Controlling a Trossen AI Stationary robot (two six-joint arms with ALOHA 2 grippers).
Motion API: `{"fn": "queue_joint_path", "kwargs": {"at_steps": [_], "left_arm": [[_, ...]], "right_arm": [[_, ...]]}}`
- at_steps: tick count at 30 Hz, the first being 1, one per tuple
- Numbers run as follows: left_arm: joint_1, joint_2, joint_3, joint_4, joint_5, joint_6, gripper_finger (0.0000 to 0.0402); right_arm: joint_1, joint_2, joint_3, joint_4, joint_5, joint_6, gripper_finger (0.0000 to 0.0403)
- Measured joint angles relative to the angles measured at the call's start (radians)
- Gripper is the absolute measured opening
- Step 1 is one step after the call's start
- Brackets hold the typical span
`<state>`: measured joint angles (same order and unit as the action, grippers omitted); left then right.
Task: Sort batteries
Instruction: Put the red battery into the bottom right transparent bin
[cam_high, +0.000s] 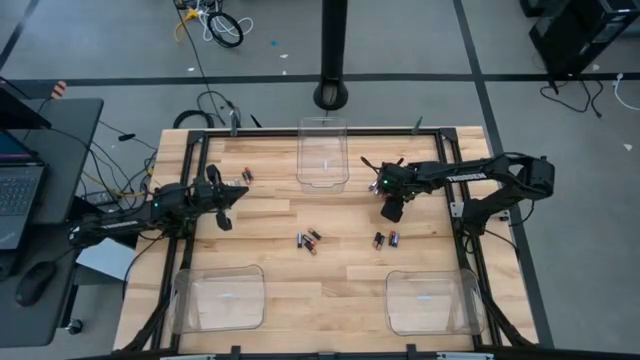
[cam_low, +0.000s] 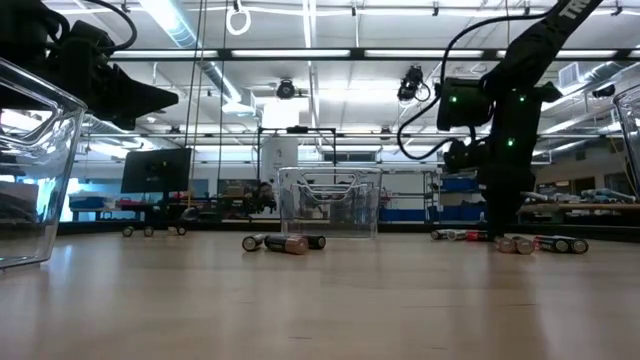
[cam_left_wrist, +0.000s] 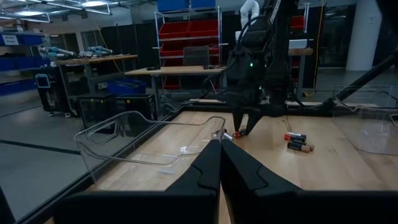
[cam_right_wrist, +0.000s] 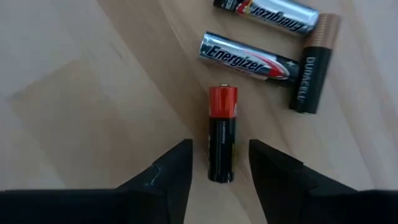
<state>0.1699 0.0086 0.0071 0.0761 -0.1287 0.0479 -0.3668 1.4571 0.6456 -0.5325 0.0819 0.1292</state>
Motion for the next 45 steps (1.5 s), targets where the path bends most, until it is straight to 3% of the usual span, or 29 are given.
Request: {"fn": "queue_joint_path", "kwargs": {"at_steps": [7,16,22,28,33,37,41,45], "left_arm": [[0.0,0.0,0.0,0.0,0.0,0.0,0.0017],[0.0,0.0,0.0,0.0,0.0,0.0,0.0017],[0.0,0.0,0.0,0.0,0.0,0.0,0.0017],[0.0,0.0,0.0,0.0,0.0,0.0,0.0017],[0.0,0.0,0.0,0.0,0.0,0.0,0.0017],[0.0,0.0,0.0,0.0,0.0,0.0,0.0017],[0.0,0.0,0.0,0.0,0.0,0.0,0.0017],[0.0,0.0,0.0,0.0,0.0,0.0,0.0017]], "right_arm": [[0.0,0.037,0.004,0.006,0.0,-0.01,0.0142],[0.001,-0.012,0.006,-0.007,-0.03,0.002,0.0058],[0.003,-0.017,0.065,-0.117,-0.048,0.033,0.0061],[0.073,-0.018,0.212,-0.33,-0.086,0.143,0.0063],[0.211,-0.018,0.383,-0.557,-0.13,0.35,0.0058],[0.389,-0.02,0.504,-0.69,-0.174,0.605,0.0058],[0.609,-0.02,0.594,-0.717,-0.214,0.908,0.0058],[0.844,-0.02,0.622,-0.698,-0.227,1.334,0.0058]]}}
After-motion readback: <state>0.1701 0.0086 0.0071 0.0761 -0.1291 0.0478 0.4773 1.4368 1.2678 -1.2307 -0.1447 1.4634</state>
